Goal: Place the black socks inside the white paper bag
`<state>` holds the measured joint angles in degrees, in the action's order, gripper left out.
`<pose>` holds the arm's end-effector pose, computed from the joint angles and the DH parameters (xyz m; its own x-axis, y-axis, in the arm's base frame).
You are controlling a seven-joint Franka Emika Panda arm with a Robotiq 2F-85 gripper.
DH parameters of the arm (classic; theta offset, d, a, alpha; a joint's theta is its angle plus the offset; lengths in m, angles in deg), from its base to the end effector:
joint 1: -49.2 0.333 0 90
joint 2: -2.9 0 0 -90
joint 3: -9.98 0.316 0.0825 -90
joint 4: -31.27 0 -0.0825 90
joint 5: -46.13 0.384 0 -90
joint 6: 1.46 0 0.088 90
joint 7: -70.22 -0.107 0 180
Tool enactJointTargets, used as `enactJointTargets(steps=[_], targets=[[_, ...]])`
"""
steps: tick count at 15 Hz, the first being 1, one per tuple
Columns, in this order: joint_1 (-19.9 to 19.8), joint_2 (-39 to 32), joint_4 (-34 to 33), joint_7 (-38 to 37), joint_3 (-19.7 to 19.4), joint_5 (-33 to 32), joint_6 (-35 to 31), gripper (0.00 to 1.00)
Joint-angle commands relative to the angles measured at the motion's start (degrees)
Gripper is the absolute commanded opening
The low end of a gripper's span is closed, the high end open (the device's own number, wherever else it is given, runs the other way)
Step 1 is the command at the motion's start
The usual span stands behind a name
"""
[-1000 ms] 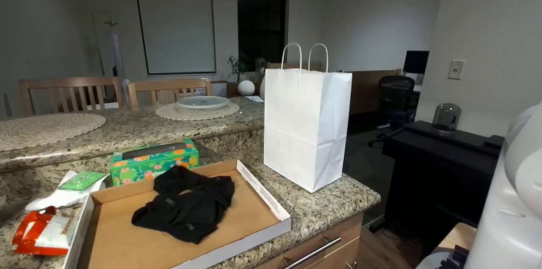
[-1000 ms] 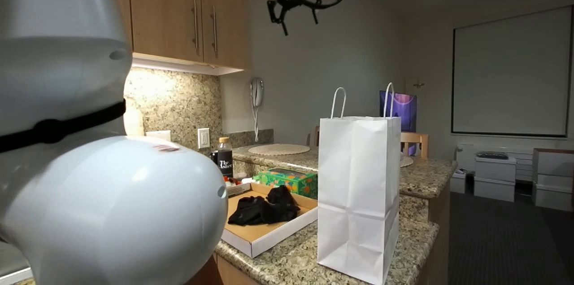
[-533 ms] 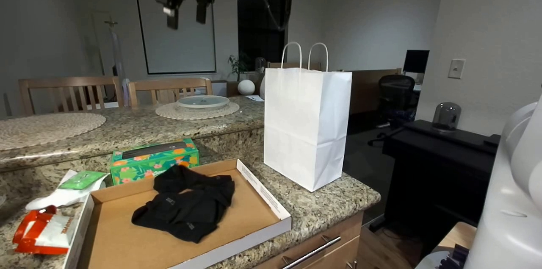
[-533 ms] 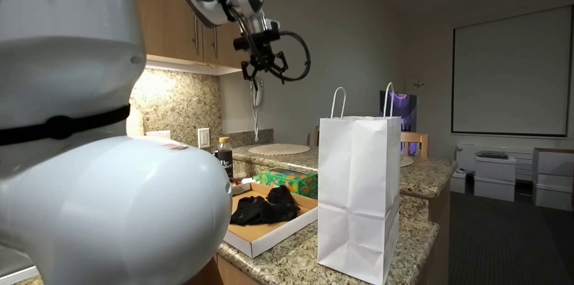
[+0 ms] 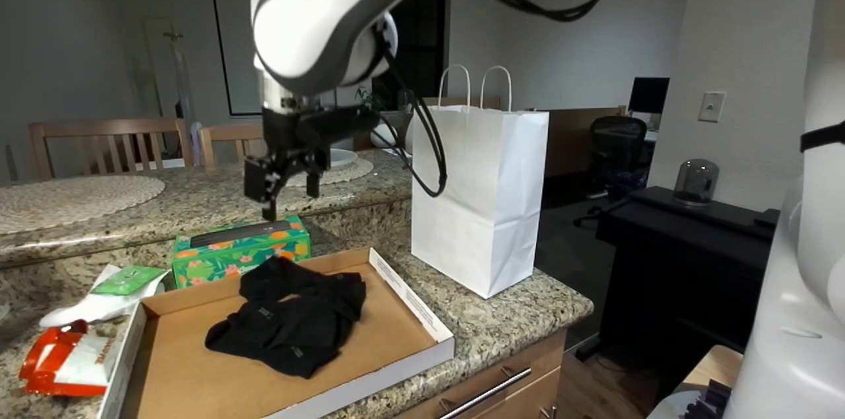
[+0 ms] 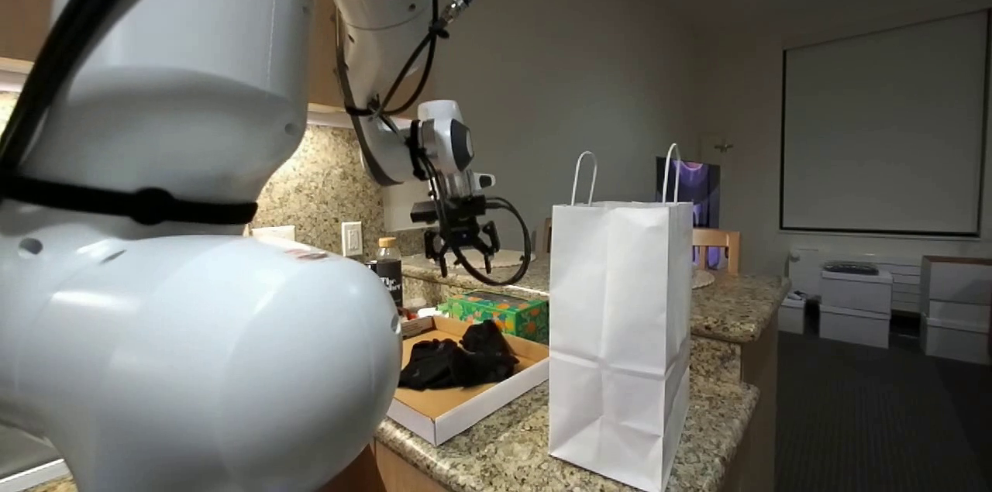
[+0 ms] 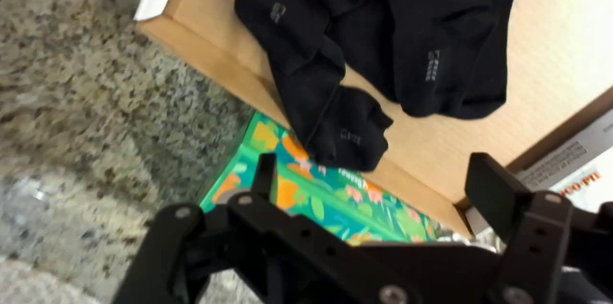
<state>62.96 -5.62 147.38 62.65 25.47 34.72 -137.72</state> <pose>0.5255 0.2870 0.3991 0.8514 0.4783 0.2152 0.4687 -0.8780 0.0970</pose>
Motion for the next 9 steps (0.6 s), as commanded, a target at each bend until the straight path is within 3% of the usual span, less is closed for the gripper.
enactJointTargets(steps=[1,6,7,9], targets=[[1.28,-7.72,3.34,-1.82,-1.19,1.29,-6.49,1.0],[2.7,-17.56,1.88,-1.19,-2.95,2.71,-12.88,1.0],[3.16,-18.41,1.62,-1.7,-3.73,2.64,-13.71,0.75],[3.73,-18.3,1.13,-2.15,-5.08,2.61,-14.08,0.67]])
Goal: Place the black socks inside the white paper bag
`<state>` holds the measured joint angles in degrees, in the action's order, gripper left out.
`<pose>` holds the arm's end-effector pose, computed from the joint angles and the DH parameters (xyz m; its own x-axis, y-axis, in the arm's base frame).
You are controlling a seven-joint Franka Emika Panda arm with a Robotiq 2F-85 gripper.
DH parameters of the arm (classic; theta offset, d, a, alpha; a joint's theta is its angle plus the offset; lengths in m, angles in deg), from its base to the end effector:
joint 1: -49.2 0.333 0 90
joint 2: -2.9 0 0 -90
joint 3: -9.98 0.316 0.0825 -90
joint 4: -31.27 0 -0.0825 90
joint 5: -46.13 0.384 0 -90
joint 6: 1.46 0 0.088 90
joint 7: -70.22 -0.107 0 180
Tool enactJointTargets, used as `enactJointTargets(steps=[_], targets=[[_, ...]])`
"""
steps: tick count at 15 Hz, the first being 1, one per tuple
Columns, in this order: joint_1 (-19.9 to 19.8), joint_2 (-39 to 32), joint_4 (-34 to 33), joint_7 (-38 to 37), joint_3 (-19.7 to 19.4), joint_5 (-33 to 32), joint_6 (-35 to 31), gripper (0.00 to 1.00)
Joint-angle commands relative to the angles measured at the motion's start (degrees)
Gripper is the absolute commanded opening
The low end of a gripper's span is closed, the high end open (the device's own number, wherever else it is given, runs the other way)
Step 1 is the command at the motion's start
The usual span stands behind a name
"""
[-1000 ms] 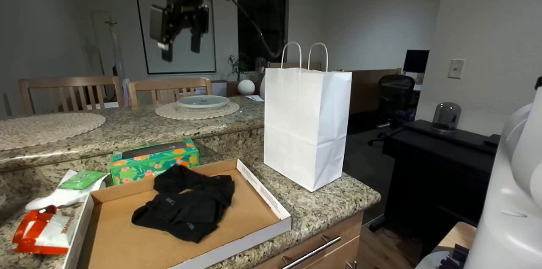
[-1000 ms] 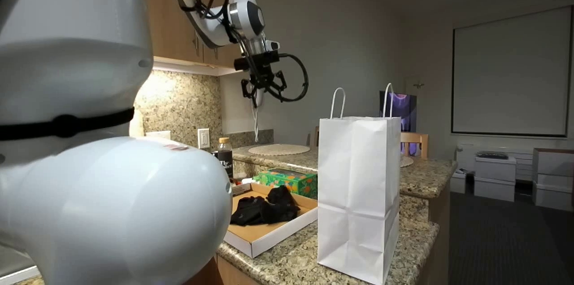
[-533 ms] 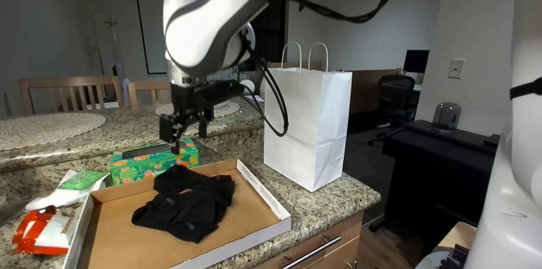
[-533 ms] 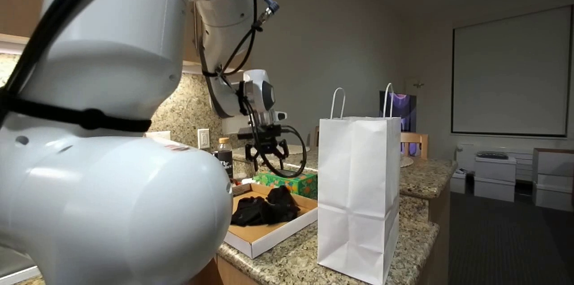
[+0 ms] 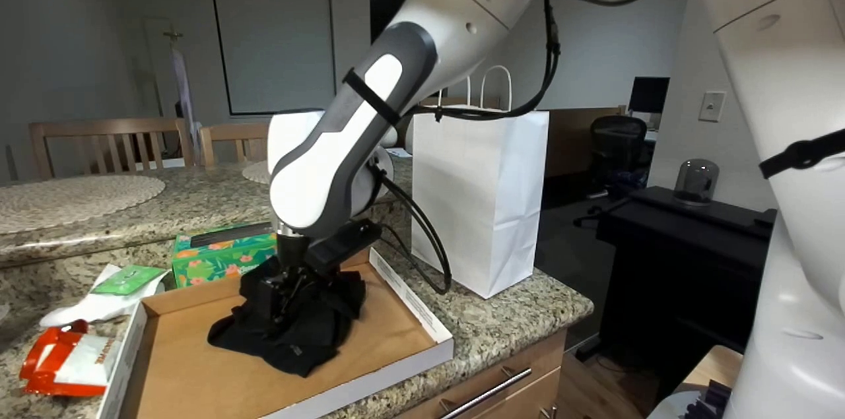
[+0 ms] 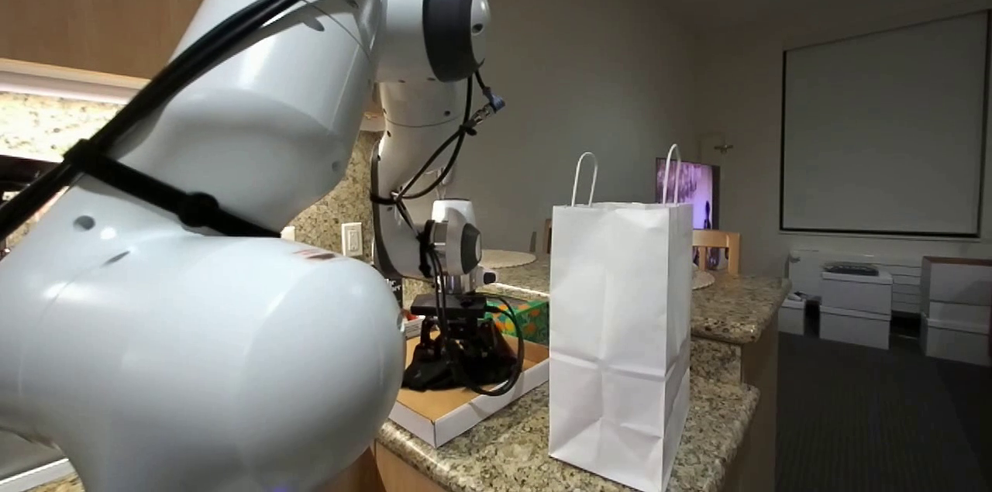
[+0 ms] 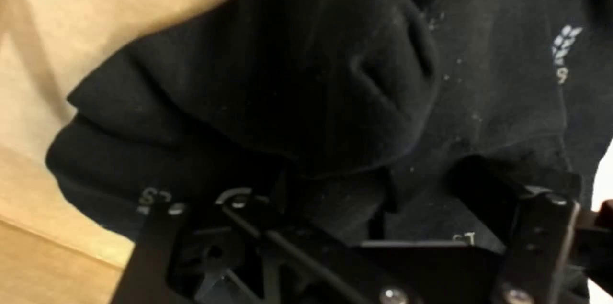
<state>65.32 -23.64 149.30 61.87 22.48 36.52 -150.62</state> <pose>0.5281 0.2892 0.2206 0.8891 0.4477 0.0952 0.4507 -0.8926 -0.0117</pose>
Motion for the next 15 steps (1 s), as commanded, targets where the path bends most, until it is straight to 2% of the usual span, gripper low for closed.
enactJointTargets(steps=[1,6,10,12,13,15], targets=[[1.59,0.39,-1.02,-1.68,-2.67,0.54,-0.88,0.61],[3.95,1.3,-2.89,-4.26,-5.68,-1.16,1.88,0.28],[4.07,1.11,-4.1,-3.14,-4.91,0.18,6.81,0.04],[4.1,1.88,-4.72,-2.86,-4.51,0.32,9.21,0.01],[4.04,2.78,-4.92,-2.68,-4.25,0.35,10.31,0.05],[3.94,5.0,-5.35,-2.33,-3.76,0.3,12.58,0.05]])
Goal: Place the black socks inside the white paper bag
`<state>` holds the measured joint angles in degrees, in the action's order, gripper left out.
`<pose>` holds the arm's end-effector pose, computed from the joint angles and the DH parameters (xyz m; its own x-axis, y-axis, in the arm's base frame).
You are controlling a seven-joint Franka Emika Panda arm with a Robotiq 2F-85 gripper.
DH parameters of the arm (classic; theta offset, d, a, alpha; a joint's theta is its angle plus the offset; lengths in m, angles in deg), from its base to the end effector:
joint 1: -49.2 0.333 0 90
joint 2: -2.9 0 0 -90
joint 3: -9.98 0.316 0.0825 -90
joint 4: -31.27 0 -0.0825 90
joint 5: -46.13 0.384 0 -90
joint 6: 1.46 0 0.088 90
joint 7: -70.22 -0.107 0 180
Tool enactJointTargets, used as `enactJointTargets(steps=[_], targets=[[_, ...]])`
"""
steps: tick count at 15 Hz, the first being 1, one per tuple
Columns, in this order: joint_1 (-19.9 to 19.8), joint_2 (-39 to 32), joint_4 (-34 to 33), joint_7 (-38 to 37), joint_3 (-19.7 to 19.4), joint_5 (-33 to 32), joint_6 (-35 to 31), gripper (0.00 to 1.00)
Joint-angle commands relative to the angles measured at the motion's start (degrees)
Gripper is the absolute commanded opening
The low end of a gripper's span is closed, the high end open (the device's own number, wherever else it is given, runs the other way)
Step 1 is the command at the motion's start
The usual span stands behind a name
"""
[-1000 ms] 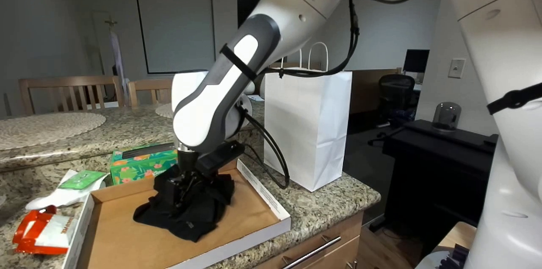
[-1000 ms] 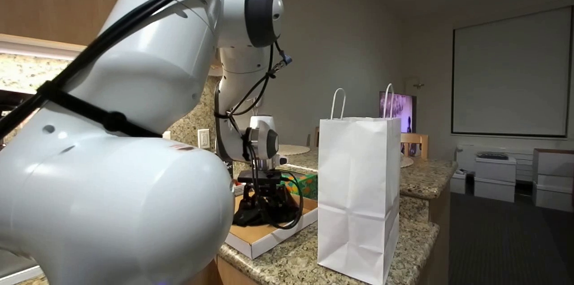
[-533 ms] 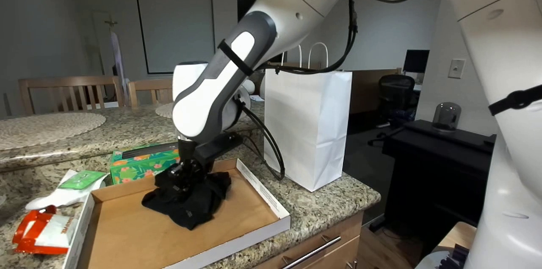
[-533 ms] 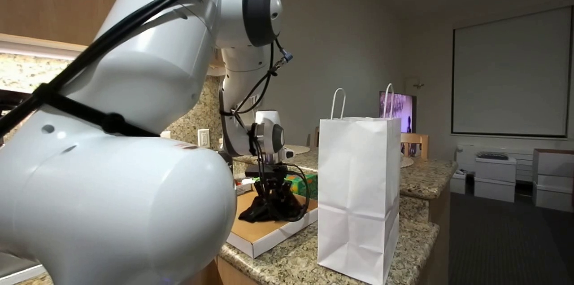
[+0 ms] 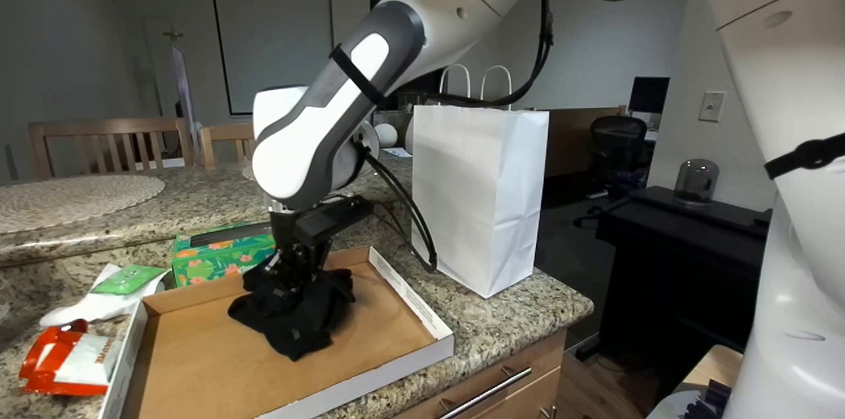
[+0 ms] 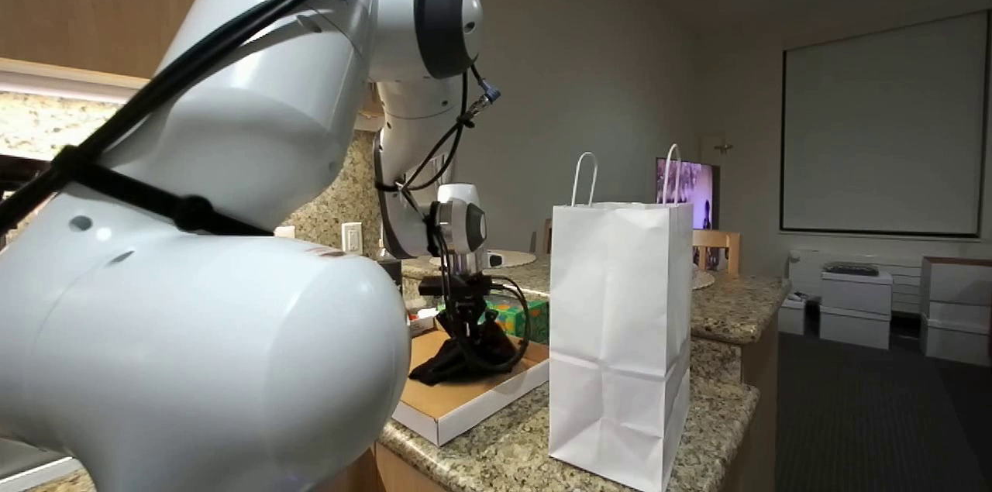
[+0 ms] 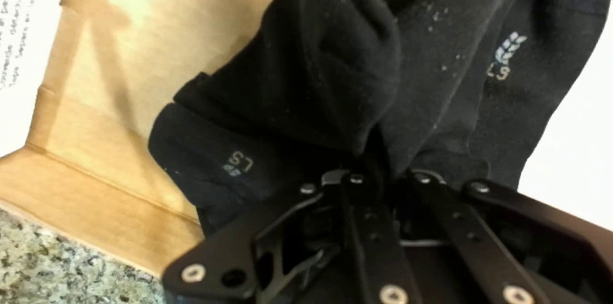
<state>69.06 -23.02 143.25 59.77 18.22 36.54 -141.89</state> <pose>0.5522 0.2905 0.2512 0.9117 0.4069 0.0572 0.4051 -0.9134 0.0405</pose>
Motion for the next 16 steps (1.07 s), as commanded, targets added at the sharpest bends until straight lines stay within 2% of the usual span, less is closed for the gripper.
enactJointTargets(steps=[1,8,16], targets=[[0.05,5.8,0.44,-0.05,0.85,0.47,5.15,0.04],[0.08,19.73,-4.43,-0.85,2.61,-3.51,13.37,0.04],[-2.77,32.25,-19.5,-2.18,4.86,-11.65,26.81,0.04]])
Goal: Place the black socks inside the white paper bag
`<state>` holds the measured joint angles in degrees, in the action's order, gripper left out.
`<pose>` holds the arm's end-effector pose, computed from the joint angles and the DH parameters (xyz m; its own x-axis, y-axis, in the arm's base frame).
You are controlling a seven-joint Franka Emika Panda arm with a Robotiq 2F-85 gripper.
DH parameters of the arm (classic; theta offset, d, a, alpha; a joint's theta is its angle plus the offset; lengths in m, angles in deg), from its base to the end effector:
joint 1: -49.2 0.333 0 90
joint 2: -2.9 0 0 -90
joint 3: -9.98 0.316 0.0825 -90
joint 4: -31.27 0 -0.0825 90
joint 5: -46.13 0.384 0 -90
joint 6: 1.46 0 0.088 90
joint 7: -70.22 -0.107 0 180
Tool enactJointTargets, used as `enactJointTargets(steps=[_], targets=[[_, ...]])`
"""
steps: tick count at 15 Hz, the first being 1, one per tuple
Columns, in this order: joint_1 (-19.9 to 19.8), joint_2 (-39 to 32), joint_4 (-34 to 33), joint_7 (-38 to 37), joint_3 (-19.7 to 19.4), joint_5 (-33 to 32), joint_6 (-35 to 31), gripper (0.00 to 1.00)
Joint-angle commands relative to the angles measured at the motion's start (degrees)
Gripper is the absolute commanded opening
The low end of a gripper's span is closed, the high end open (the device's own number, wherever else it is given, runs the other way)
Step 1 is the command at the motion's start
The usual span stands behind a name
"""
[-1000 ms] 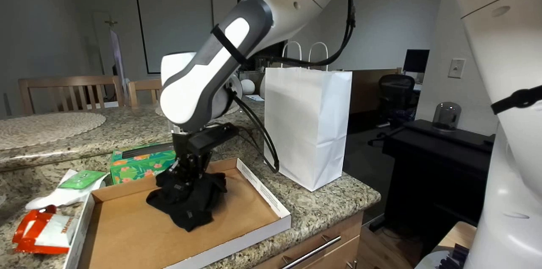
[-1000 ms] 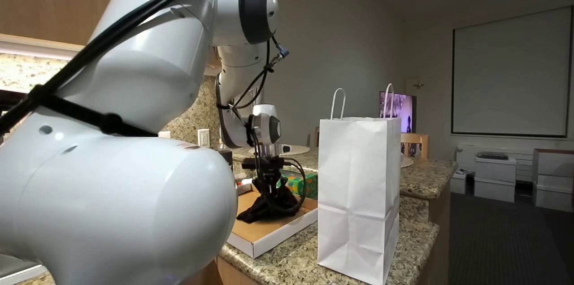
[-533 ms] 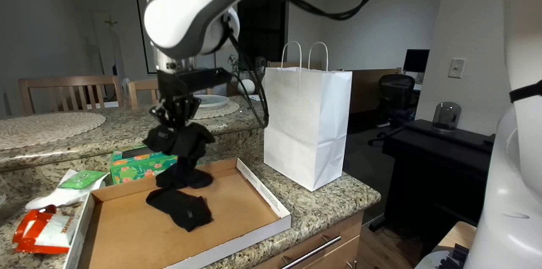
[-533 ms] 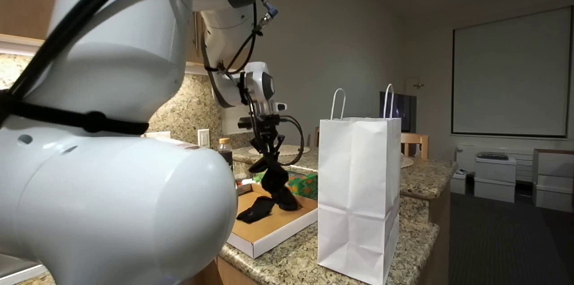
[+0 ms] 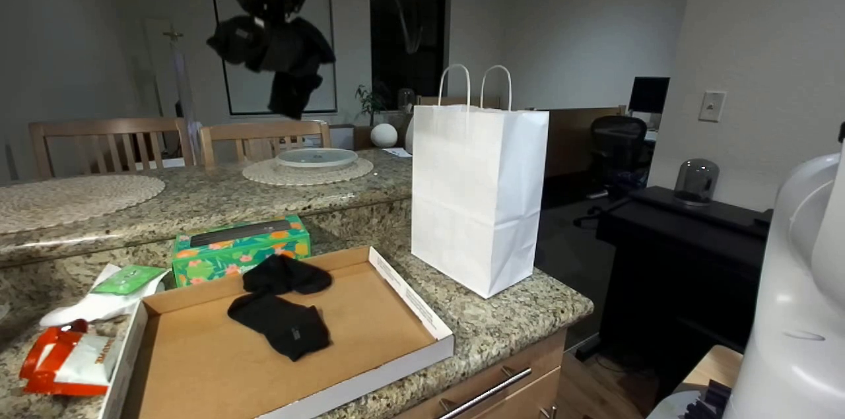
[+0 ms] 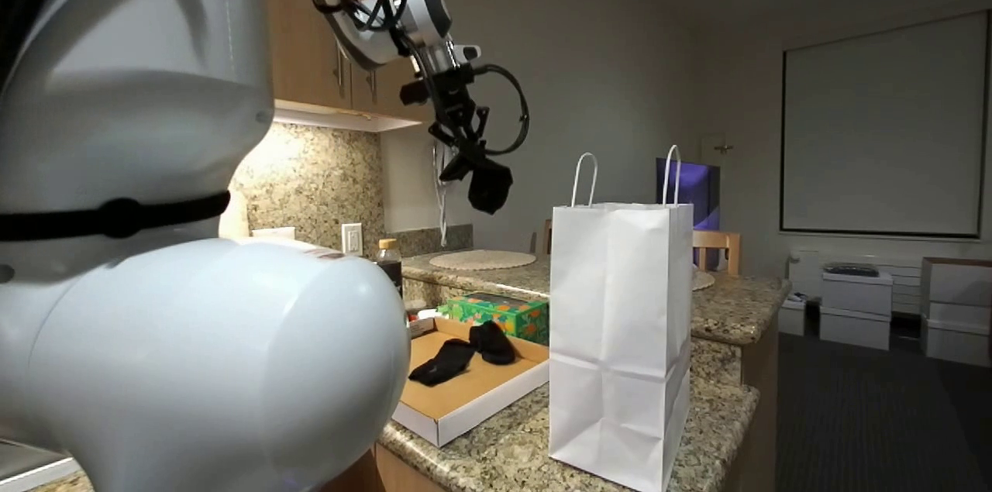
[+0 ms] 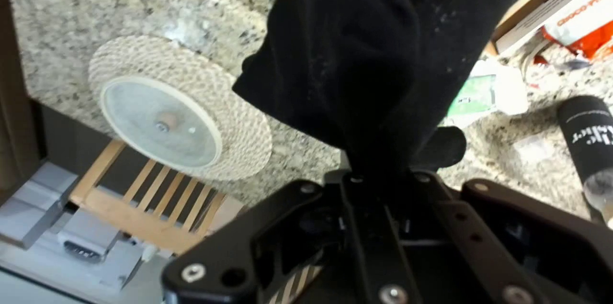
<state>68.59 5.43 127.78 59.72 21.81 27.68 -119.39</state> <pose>0.5047 0.2894 0.6482 0.7829 0.4472 0.4324 0.3726 -0.8938 0.2496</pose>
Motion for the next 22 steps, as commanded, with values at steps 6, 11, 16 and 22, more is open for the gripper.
enactJointTargets(steps=[6,11,16,22], targets=[[-9.7,10.35,-14.33,1.24,-2.68,1.56,11.12,0.03],[-9.87,16.7,-6.71,6.08,-12.64,8.65,5.18,0.03],[-13.29,21.33,5.75,13.02,-16.38,16.48,-2.58,0.03],[-16.64,22.01,15.84,17.17,-20.67,21.82,-10.58,0.03]])
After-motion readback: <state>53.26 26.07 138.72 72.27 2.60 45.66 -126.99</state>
